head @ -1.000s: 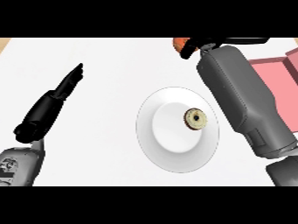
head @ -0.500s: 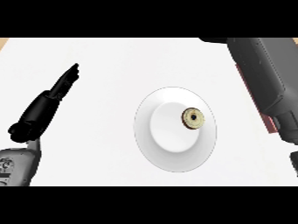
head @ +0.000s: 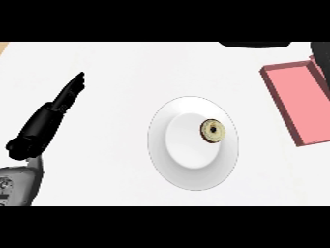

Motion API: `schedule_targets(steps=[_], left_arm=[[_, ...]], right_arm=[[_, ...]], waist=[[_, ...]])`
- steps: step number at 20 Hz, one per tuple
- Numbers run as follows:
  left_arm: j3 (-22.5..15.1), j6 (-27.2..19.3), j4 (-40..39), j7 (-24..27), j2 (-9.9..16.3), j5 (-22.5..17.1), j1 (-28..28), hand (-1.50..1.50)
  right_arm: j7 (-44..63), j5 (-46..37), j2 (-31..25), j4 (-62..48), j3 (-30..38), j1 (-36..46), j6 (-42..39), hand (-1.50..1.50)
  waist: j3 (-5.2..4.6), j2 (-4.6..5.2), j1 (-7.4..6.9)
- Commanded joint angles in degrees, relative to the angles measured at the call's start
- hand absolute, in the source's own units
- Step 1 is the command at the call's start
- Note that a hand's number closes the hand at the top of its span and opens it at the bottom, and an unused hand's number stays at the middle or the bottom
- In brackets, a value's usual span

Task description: Pick the squash from the plate and place it in the cardboard box

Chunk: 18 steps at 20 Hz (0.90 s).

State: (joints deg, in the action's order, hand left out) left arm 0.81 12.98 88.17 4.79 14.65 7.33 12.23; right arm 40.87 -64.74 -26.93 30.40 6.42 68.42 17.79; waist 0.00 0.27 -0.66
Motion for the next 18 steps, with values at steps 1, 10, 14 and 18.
schedule_targets(steps=[1,10,14,18], left_arm=[[1.4,1.2,-0.7,0.9,0.9,-1.1,0.4,0.0],[0.0,0.1,-0.2,-2.4,-0.7,0.5,2.2,0.0],[0.9,1.1,-0.8,-1.0,-0.5,-0.7,2.3,0.0],[-0.2,0.6,2.2,-0.4,-1.1,0.8,-1.6,0.0]], right_arm=[[-4.1,2.3,-4.4,-3.9,1.9,-1.4,-6.8,1.5],[-10.9,10.3,-8.2,-8.5,7.4,-5.3,-22.3,1.5],[-14.2,11.8,-13.8,-11.7,9.0,-8.5,-28.5,1.5],[-19.6,14.8,-11.4,-8.6,9.5,-8.8,-33.3,-1.5]], waist=[[0.0,0.02,0.04],[0.02,-0.13,0.41],[0.05,0.03,0.27],[0.02,-0.28,0.04]])
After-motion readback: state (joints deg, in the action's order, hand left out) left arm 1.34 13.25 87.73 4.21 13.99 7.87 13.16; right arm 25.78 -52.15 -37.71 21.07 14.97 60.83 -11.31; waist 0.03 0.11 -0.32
